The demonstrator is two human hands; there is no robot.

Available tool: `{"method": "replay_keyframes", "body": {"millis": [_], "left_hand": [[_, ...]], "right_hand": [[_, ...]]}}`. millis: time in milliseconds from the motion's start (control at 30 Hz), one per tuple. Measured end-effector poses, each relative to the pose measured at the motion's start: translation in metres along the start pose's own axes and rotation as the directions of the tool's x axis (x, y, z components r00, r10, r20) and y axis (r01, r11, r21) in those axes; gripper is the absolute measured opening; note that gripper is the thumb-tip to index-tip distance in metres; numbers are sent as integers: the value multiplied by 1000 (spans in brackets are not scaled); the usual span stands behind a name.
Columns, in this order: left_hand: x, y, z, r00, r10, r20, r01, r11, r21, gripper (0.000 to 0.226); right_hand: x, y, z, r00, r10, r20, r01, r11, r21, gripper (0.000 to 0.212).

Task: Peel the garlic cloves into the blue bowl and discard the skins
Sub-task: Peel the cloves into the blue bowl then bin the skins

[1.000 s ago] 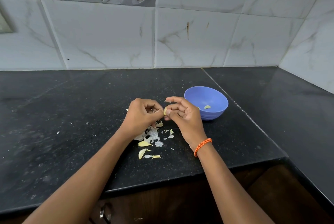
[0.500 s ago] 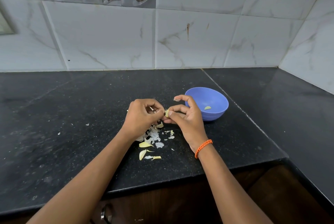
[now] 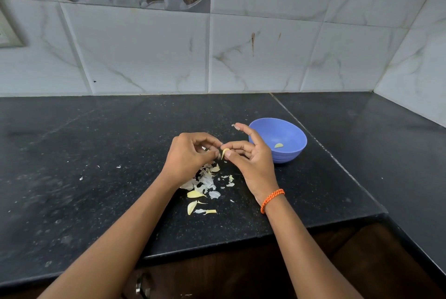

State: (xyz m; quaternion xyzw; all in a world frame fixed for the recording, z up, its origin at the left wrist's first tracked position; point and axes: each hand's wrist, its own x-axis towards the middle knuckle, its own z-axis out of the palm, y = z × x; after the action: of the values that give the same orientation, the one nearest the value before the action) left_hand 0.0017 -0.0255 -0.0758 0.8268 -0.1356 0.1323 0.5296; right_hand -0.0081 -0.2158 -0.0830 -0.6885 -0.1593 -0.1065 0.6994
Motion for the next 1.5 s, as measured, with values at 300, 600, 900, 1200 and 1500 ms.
{"method": "replay_keyframes", "body": {"millis": [300, 600, 900, 1200, 1500], "left_hand": [[-1, 2, 2, 995, -59, 81, 69, 991, -118, 12], [-3, 8, 1, 987, -82, 141, 113, 968, -225, 10], [1, 4, -5, 991, -131, -15, 123, 962, -245, 13], [3, 1, -6, 985, -122, -119, 92, 969, -230, 14], [3, -3, -6, 989, -91, -113, 68, 980, -188, 13]], "right_hand": [[-1, 0, -2, 996, -28, -89, 18, 993, -114, 64], [-1, -1, 1, 994, -75, -82, 60, 983, -171, 54], [4, 10, 4, 987, -160, -15, 143, 920, -365, 21], [3, 6, 2, 992, -129, 3, 120, 909, -400, 14], [2, 8, 6, 992, -91, 82, 116, 914, -389, 24]]}}
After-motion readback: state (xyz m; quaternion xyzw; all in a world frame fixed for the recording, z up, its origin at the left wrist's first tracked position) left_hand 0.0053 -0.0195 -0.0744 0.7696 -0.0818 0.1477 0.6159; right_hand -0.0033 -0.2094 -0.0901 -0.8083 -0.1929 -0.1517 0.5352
